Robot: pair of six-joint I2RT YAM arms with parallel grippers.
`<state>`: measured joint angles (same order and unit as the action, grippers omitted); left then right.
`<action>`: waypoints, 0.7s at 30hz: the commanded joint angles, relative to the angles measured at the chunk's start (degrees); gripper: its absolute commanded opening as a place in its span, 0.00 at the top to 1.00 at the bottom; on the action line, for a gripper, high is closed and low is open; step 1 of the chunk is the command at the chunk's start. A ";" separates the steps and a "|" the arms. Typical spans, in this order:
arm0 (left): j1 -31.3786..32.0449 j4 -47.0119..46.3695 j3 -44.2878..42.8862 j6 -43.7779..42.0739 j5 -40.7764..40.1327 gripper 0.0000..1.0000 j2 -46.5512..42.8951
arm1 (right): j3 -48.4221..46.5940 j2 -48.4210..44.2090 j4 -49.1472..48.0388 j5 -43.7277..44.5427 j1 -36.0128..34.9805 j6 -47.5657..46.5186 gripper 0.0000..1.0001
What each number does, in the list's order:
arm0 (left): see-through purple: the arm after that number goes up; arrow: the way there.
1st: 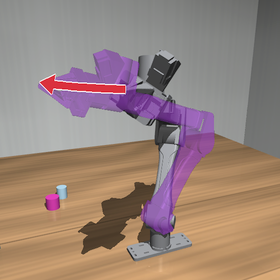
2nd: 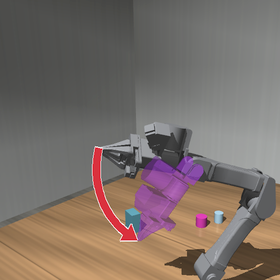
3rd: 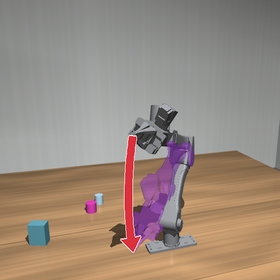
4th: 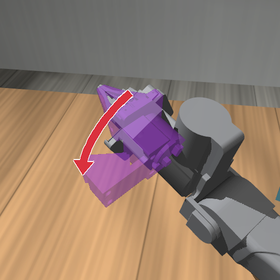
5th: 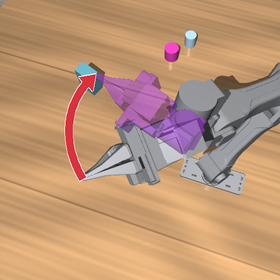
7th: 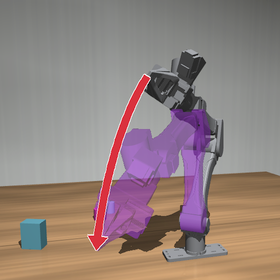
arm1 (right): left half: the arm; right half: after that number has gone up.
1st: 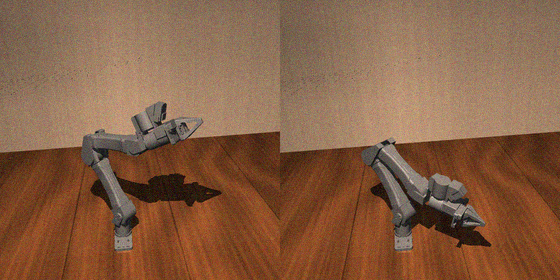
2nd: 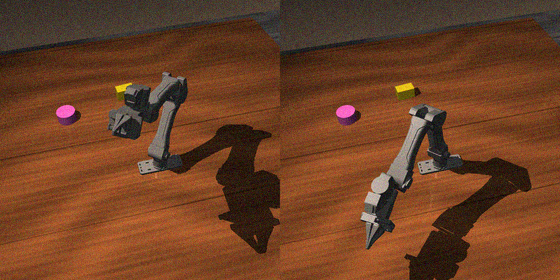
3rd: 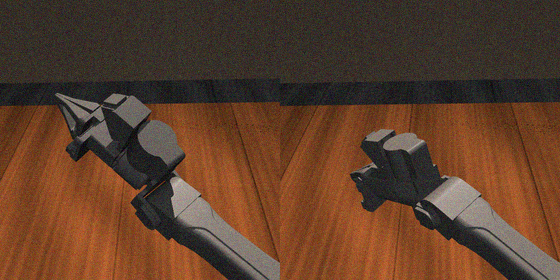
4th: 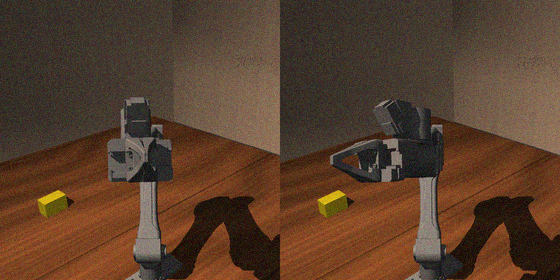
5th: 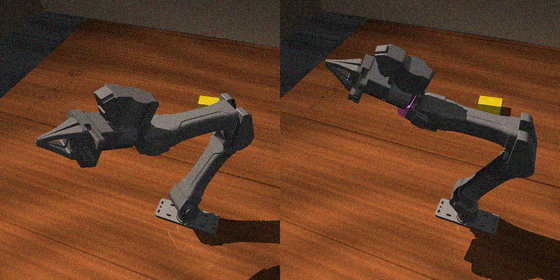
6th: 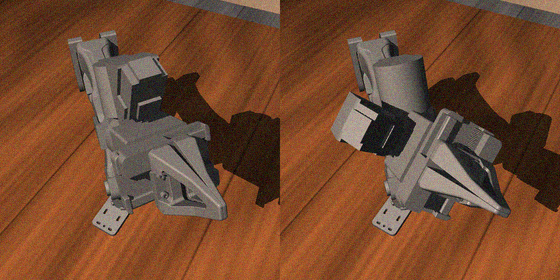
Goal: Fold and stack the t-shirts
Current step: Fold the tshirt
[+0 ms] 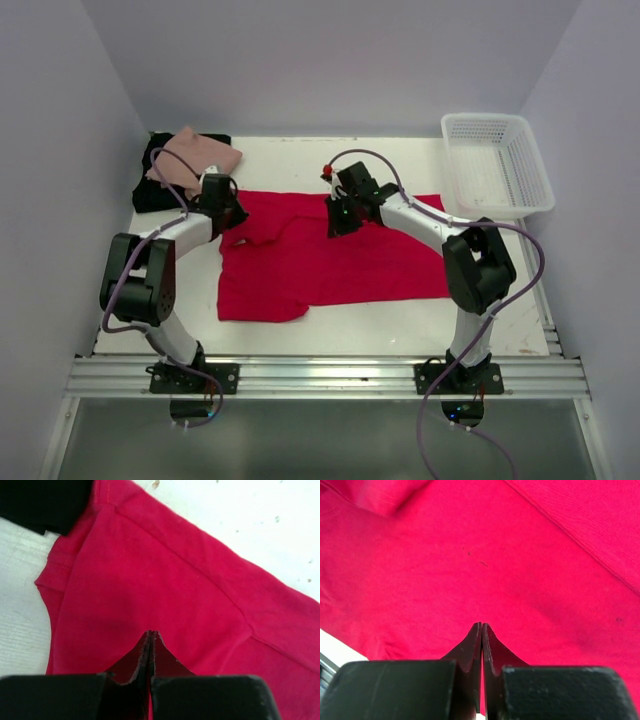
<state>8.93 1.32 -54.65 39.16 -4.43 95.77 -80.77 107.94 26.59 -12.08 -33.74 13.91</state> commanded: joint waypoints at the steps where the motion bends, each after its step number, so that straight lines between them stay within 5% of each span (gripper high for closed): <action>1: -0.49 -3.78 -1.43 -1.98 1.09 1.00 0.74 | -2.37 -0.71 -1.10 -2.34 -0.19 0.59 1.00; 21: -0.40 0.87 11.32 1.27 -1.20 1.00 -7.61 | -16.16 16.06 -8.04 -17.10 -1.77 8.85 1.00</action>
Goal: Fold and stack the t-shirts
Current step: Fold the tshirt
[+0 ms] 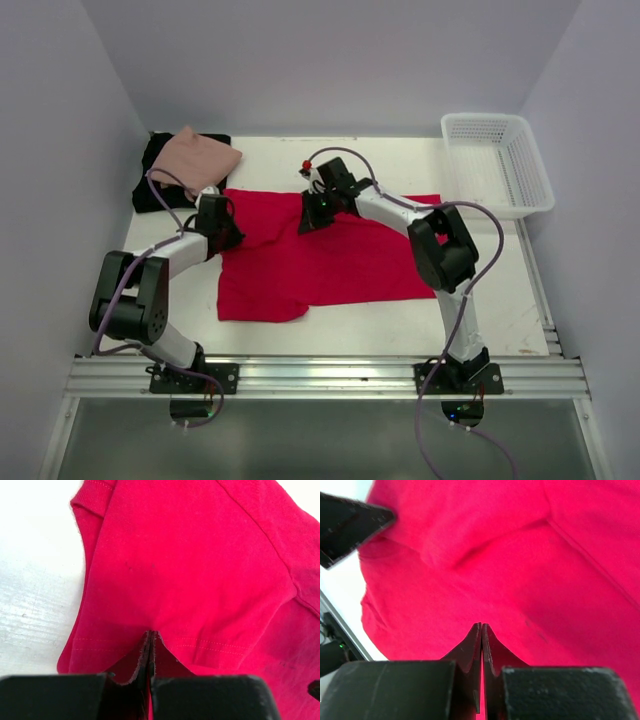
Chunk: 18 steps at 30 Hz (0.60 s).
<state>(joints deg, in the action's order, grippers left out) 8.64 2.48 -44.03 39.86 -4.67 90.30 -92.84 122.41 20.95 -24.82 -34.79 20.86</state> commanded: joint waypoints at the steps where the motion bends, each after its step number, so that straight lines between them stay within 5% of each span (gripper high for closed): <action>1: -0.12 -0.63 1.14 0.66 -0.61 1.00 -2.23 | -5.59 2.30 -2.75 -4.88 -0.90 2.25 1.00; 18: -0.12 -1.25 2.99 0.22 0.71 1.00 -3.73 | -22.03 16.98 0.67 -7.44 -4.59 5.42 1.00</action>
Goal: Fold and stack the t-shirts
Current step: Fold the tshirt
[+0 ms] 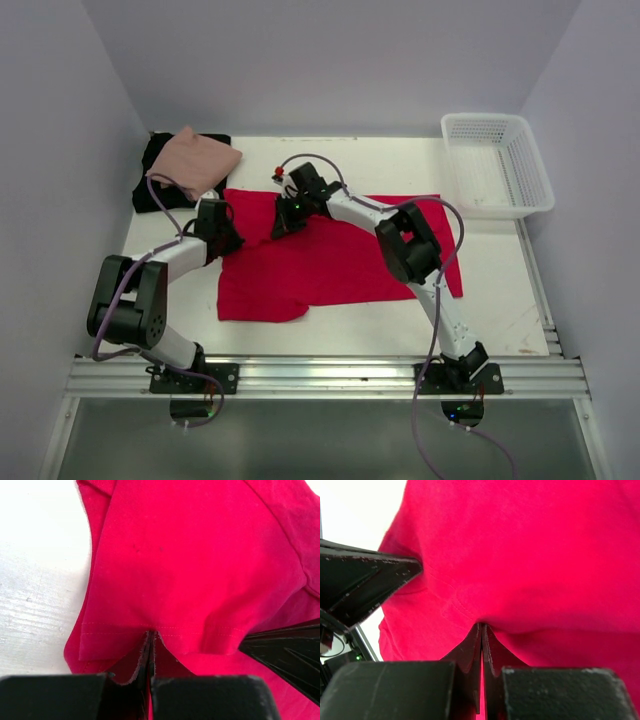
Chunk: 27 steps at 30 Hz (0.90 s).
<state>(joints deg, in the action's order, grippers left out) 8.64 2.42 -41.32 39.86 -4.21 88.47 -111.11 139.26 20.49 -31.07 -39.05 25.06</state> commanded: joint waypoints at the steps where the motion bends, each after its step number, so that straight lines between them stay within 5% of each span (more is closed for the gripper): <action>1: -0.12 -1.27 0.28 0.22 0.51 1.00 -1.98 | -4.63 0.66 1.22 -1.19 -0.59 1.31 1.00; 27: -0.12 -1.45 2.21 -0.83 2.71 1.00 -1.98 | -22.03 11.11 6.14 2.42 -0.50 2.62 1.00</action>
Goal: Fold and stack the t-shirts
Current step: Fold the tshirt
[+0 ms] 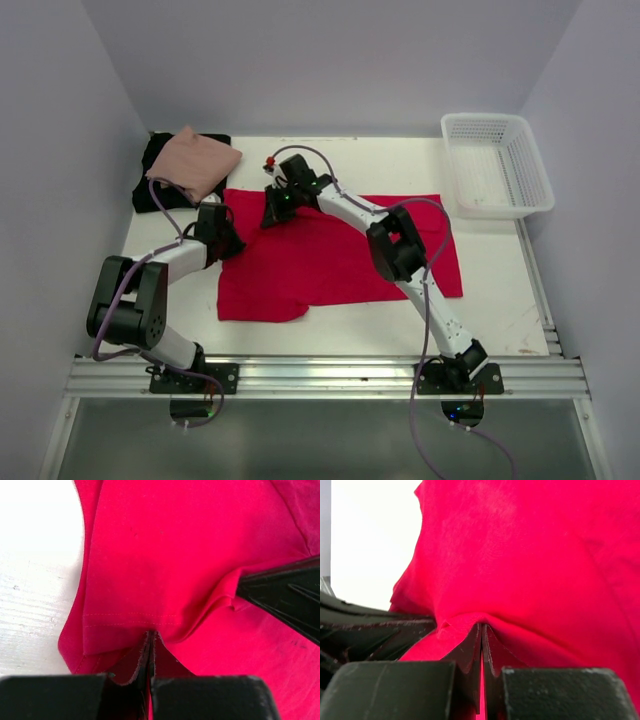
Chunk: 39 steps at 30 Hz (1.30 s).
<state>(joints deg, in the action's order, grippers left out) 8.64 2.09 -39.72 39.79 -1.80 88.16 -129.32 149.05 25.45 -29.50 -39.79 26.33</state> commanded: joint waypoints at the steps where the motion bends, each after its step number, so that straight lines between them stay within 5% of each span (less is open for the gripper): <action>1: -0.12 -1.12 0.53 -0.85 0.22 1.00 -1.76 | -4.27 2.02 1.09 0.93 0.33 1.62 1.00; 11: -0.12 -1.21 0.44 -1.03 0.66 1.00 -2.03 | 0.80 -0.16 -10.30 -1.69 1.91 4.43 1.00; 15: -0.12 -1.12 0.00 -1.29 0.66 1.00 -2.20 | 12.65 -7.79 -28.56 -4.95 2.70 8.38 0.91; 24: -0.12 -5.07 1.93 -1.56 1.10 1.00 -3.43 | 23.56 -15.89 -36.52 -5.49 3.32 7.43 0.76; 39: -0.12 -6.04 2.11 -1.38 1.45 1.00 -5.89 | 38.96 -25.22 -26.87 5.41 1.47 -1.63 0.76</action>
<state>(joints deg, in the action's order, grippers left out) 8.64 -1.15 -37.60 39.35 -0.40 83.85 -91.29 127.76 -3.77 -28.03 -37.56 28.16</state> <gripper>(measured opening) 0.005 0.241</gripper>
